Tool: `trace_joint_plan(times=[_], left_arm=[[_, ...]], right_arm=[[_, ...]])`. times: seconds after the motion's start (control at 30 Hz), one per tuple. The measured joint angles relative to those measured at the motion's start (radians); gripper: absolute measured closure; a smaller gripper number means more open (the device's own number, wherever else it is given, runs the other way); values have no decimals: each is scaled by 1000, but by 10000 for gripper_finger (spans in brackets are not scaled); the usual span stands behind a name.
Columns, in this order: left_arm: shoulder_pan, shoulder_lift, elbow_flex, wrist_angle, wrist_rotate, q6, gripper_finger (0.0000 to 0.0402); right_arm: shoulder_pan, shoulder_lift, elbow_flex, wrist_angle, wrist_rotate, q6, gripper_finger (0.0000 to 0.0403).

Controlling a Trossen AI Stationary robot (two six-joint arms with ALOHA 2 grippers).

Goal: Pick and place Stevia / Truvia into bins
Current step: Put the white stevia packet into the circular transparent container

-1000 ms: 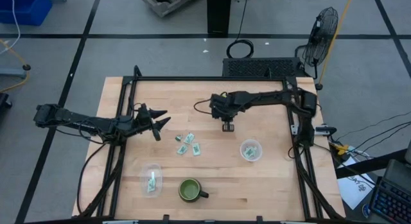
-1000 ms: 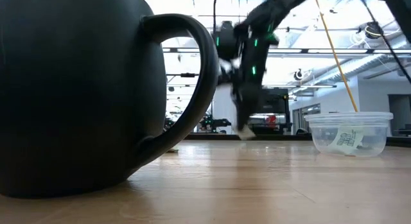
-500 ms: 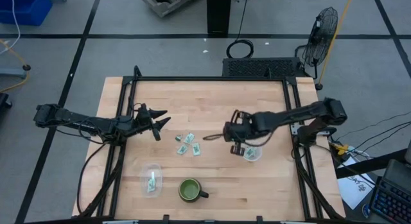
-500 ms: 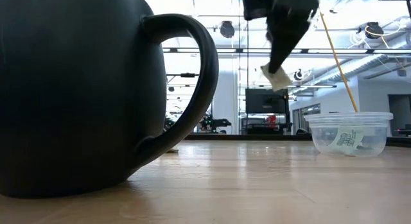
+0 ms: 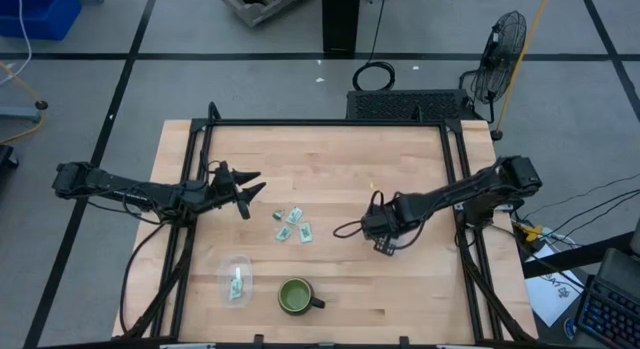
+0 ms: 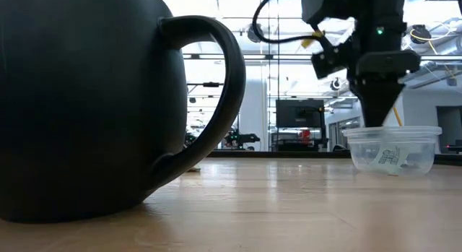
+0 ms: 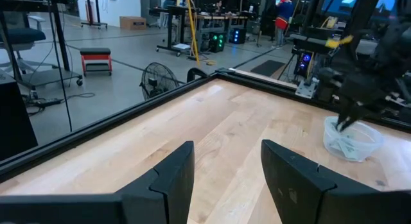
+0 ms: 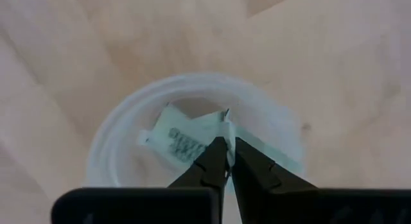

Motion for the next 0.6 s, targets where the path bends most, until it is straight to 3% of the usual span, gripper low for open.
trace_joint_plan(times=[0.23,0.33,0.6], left_arm=[[0,0,0,0,0,0,218],[0,0,0,0,0,0,218],[0,0,0,0,0,0,218]], right_arm=[[5,0,-33,79,-113,19,376],[11,0,-33,99,-114,16,364],[12,0,-33,105,-107,-4,280]])
